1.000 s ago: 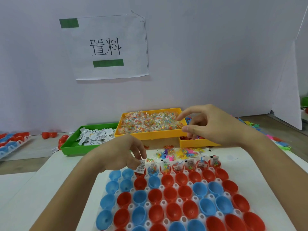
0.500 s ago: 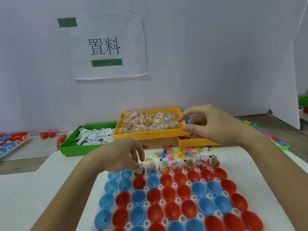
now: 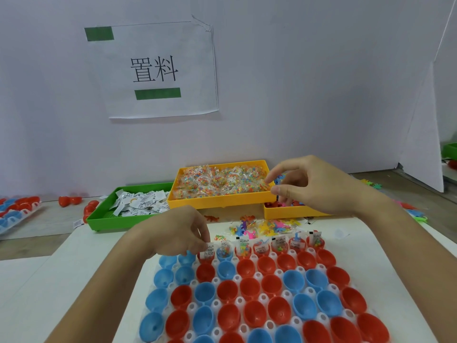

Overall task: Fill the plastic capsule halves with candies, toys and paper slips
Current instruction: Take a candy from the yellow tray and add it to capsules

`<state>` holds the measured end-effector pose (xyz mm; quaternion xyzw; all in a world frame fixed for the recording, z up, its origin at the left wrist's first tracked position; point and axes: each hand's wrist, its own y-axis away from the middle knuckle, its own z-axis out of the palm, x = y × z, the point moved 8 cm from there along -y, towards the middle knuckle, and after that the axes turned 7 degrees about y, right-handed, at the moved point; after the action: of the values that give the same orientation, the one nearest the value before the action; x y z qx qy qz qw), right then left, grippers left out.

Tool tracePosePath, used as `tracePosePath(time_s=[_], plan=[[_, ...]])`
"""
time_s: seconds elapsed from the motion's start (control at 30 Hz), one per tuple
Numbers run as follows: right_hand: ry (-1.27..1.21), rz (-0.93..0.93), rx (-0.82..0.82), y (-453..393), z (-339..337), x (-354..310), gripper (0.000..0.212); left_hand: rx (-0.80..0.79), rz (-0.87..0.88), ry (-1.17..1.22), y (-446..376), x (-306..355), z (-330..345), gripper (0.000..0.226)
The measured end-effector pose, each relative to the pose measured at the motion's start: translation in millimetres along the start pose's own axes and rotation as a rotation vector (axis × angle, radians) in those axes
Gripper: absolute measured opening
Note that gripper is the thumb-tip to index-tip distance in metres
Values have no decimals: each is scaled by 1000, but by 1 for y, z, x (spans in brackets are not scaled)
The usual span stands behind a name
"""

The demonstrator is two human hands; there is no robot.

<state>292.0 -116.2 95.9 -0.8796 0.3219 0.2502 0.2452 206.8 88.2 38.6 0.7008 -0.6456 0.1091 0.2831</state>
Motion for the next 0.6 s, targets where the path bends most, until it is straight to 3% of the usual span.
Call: tracePosePath(time_s=[0.27, 0.6], plan=[[35, 1, 11, 0, -3, 5, 9, -23, -25, -113, 0, -3, 4, 14], [101, 68, 47, 5, -20, 20, 5, 4, -48, -88, 4, -9, -4, 27]])
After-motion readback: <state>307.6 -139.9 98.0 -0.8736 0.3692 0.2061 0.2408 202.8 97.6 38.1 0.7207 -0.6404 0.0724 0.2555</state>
